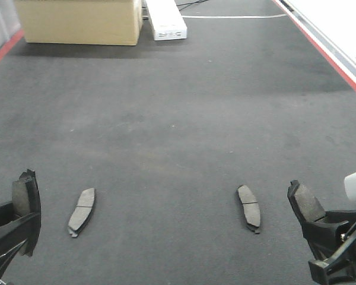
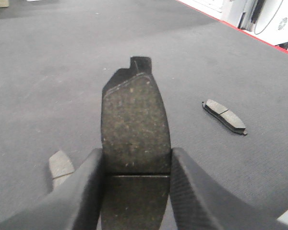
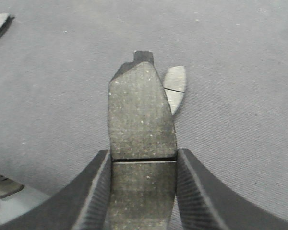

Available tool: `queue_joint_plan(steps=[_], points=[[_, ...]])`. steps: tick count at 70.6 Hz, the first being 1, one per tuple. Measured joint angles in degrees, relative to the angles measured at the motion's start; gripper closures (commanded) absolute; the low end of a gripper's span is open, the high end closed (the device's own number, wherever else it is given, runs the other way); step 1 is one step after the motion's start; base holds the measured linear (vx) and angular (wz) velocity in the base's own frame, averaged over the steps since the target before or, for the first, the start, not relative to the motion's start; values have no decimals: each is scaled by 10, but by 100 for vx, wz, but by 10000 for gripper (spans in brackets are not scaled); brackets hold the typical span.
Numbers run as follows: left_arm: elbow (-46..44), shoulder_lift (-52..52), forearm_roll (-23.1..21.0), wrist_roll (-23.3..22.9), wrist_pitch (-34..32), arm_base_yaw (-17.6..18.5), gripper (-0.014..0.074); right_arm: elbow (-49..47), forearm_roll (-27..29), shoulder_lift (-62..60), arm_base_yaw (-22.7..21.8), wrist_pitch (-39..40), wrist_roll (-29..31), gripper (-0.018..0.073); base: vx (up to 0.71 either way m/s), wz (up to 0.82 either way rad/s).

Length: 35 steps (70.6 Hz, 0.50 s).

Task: Move and align brake pads A on conveyor
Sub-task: 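Position the base over the dark grey conveyor belt holding both pads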

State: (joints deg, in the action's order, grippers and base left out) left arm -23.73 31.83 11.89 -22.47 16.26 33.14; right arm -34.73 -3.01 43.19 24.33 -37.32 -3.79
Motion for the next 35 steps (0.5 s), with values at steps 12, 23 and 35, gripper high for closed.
queue_joint_plan(steps=[12, 23, 35], points=[[0, 0, 0, 0, 0, 0, 468, 0, 0, 0, 0, 0, 0, 376, 3, -8], [0, 0, 0, 0, 0, 0, 468, 0, 0, 0, 0, 0, 0, 376, 0, -1], [0, 0, 0, 0, 0, 0, 468, 0, 0, 0, 0, 0, 0, 376, 0, 0]])
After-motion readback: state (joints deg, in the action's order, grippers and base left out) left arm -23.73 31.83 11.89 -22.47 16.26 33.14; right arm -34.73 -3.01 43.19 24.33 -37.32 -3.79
